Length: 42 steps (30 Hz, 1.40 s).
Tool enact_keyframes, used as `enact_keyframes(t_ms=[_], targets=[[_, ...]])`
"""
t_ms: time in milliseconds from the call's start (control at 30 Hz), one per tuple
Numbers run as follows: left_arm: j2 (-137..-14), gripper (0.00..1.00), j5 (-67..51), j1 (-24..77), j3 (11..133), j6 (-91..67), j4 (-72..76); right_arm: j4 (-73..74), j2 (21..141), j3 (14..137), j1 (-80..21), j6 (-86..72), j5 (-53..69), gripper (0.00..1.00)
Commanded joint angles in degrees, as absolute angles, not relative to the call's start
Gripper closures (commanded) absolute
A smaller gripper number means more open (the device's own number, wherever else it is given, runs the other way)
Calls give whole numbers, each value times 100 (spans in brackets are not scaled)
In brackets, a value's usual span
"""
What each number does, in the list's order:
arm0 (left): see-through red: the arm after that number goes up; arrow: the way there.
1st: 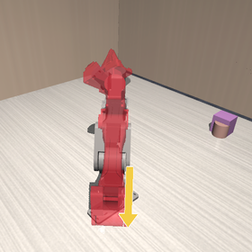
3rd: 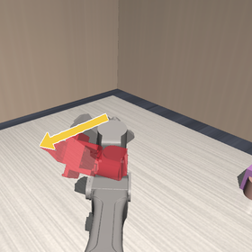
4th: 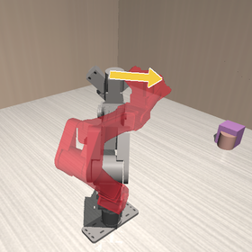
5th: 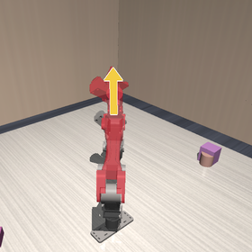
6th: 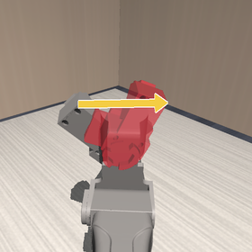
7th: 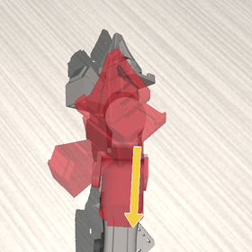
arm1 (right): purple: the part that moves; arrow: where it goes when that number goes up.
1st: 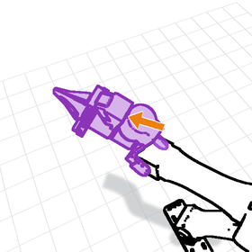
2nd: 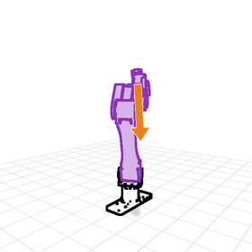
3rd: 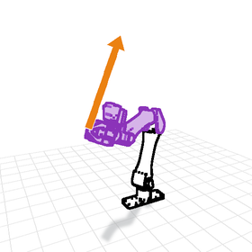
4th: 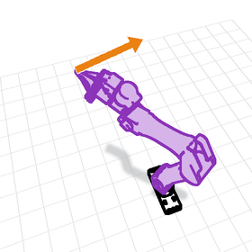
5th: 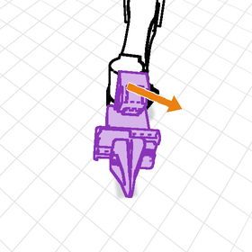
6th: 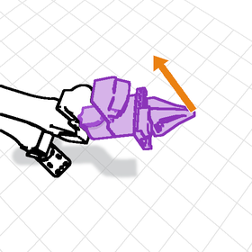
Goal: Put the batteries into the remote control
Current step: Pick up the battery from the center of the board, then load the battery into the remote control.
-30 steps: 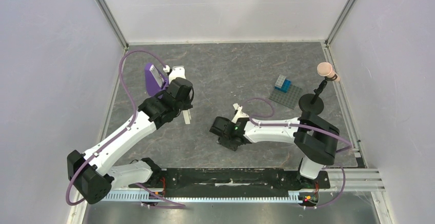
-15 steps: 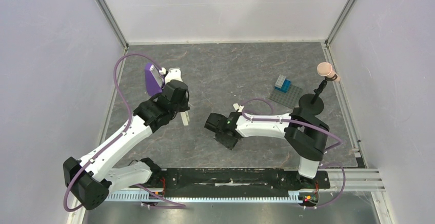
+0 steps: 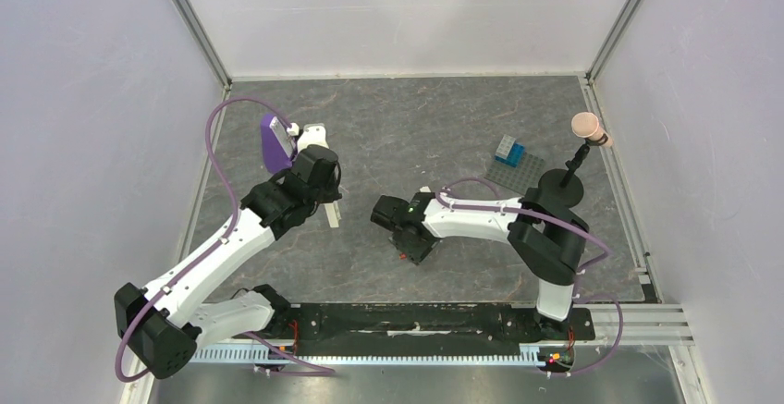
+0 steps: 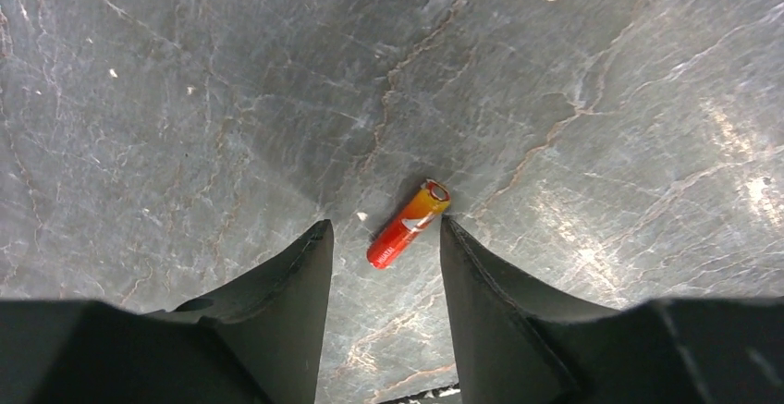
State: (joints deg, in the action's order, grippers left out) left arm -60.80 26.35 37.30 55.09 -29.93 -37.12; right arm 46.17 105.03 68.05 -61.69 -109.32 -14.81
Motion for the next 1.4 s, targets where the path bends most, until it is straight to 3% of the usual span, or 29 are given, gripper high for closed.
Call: enact_keyframes(t_ms=[0, 100, 267, 400, 667, 933, 1133, 1367], targets=[[-5939, 98, 2645, 3700, 5480, -2831, -3454, 5094, 10778, 7227, -6118, -11086, -1686, 55], [-5934, 98, 2645, 3700, 5467, -2843, -3453, 5084, 10857, 7260, -6124, -11013, -1550, 67], [-5915, 98, 2646, 3700, 5449, -2854, -3452, 5087, 10946, 7216, -6117, -10856, -1370, 80], [-5918, 98, 2637, 3698, 5440, -2857, -3445, 5012, 10973, 7159, -6117, -10622, -1310, 100], [-5873, 98, 2297, 3684, 5362, -2884, -3350, 3735, 9885, 6073, -6126, -9241, -1865, 100], [-5846, 98, 323, 3641, 5038, -2839, -2584, 2970, 7806, 5154, -6091, -6432, -2325, 100], [-6063, 98, -1813, 3640, 4578, -3502, -1096, 2575, 6455, 5084, -5971, -4249, -1152, 100], [-6840, 98, -3169, 3655, 4097, -5053, 1055, 4103, 6441, 6213, -5959, -3032, -314, 100]])
